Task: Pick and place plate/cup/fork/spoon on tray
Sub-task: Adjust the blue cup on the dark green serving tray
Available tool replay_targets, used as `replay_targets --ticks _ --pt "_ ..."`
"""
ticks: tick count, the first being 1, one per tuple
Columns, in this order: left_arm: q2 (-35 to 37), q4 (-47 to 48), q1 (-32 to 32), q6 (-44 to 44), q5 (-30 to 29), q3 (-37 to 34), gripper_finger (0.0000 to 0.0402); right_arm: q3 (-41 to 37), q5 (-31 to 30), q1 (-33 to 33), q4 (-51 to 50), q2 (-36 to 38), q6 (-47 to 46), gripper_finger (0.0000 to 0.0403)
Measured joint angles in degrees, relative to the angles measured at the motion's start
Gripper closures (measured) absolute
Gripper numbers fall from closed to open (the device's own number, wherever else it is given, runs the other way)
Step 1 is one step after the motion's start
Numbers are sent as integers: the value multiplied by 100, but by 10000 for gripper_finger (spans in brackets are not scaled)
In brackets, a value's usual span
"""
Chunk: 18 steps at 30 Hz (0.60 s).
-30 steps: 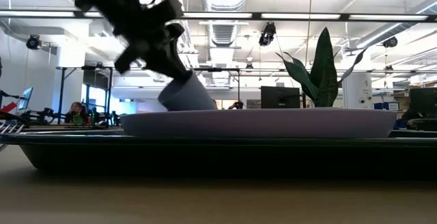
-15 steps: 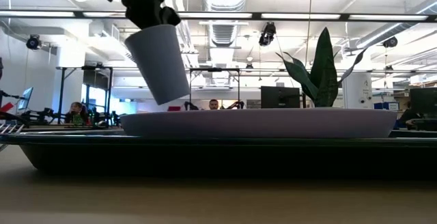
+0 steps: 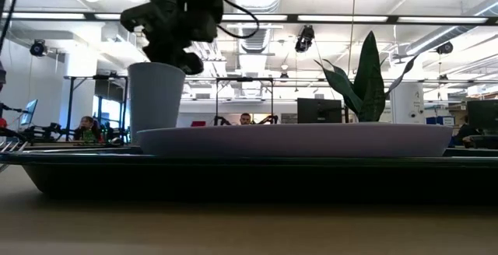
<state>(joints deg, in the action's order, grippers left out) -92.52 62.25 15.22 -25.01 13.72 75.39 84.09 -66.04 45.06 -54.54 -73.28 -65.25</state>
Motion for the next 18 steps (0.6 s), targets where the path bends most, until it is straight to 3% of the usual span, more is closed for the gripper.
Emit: replay_targets --ticks 10,18 --pt "-490 93 -4 -289 -421 1273 401 0 7 2 -40 0 2 317" --pt "-766 174 -44 -415 -367 1547 401 0 7 1 -46 0 77 317"
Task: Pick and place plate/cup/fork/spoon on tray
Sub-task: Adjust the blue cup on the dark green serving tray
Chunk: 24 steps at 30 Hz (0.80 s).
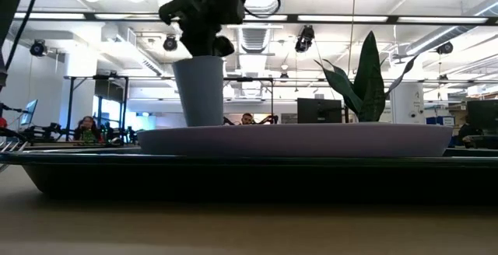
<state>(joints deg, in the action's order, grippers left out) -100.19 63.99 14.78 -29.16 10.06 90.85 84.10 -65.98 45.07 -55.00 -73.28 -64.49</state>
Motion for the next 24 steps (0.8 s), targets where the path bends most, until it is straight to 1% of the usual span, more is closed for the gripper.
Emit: replay_targets --ticks 9,13,19,24 --pt "-438 -1 -31 -139 73 -25 401 0 2 1 -2 0 9 317" --pt "-473 -18 -33 -136 437 -25 401 0 4 0 -1 0 13 317" --pt "-543 -130 -65 -136 450 -51 401 0 8 1 -2 0 39 317" --pt "-546 -302 -65 -136 448 -202 401 0 20 -1 0 0 59 317"
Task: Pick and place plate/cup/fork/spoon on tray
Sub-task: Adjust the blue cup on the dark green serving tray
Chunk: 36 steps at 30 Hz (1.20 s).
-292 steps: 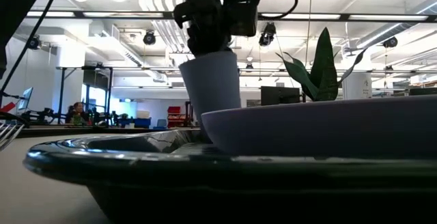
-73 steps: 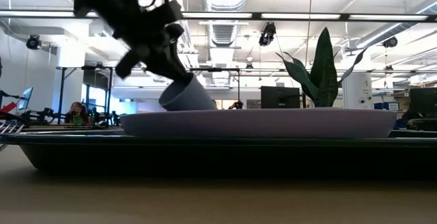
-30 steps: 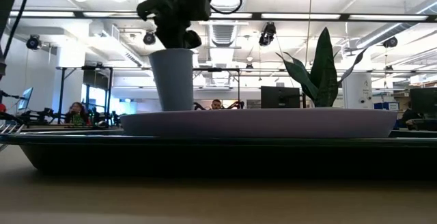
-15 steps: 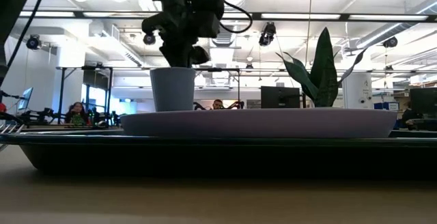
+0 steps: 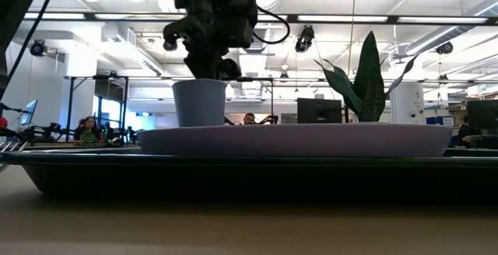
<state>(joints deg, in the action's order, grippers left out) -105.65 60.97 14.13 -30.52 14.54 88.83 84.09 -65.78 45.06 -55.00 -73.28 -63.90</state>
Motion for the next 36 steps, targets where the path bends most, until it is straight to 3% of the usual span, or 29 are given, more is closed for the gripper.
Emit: replay_targets --ticks 36 --pt "72 -43 0 17 -1 176 402 0 19 2 2 -1 0 317"
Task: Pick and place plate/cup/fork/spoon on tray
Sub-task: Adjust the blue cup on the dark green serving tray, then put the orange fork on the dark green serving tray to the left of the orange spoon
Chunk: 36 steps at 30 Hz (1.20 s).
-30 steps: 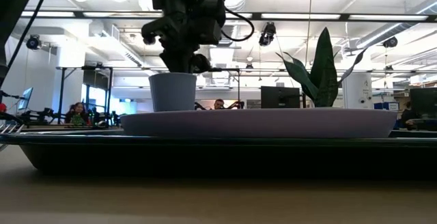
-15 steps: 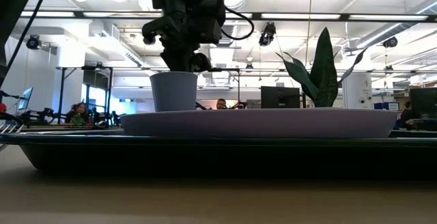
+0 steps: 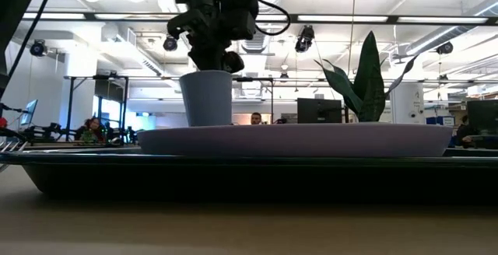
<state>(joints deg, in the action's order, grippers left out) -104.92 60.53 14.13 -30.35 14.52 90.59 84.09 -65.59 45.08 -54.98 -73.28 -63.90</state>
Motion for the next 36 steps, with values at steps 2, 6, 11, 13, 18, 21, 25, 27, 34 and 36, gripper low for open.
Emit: replay_targets --ticks 2,6,11,13,18,21,25,27,34,36 --pt "0 55 0 4 -2 -12 402 1 -2 0 0 1 0 317" --pt "0 105 -4 8 -2 -88 401 0 -2 0 0 1 2 317" --pt "0 130 -4 17 -2 -92 375 0 -2 0 1 1 44 317" --pt "0 104 -4 56 -2 -92 356 0 -2 0 2 1 46 317" --pt "0 94 -2 151 -22 -92 310 0 -2 0 2 1 47 317" --pt "0 94 -4 145 -202 -64 291 0 -2 0 2 1 48 317" --pt "104 91 -4 106 -947 49 275 0 -2 0 2 0 48 317" --pt "237 109 -4 117 -1282 111 271 0 -2 0 4 1 48 317" --pt "1022 662 -29 1132 -1574 310 268 0 -2 0 4 1 48 317" --pt "1345 863 -37 1706 -1574 242 268 0 -2 0 2 1 50 317"
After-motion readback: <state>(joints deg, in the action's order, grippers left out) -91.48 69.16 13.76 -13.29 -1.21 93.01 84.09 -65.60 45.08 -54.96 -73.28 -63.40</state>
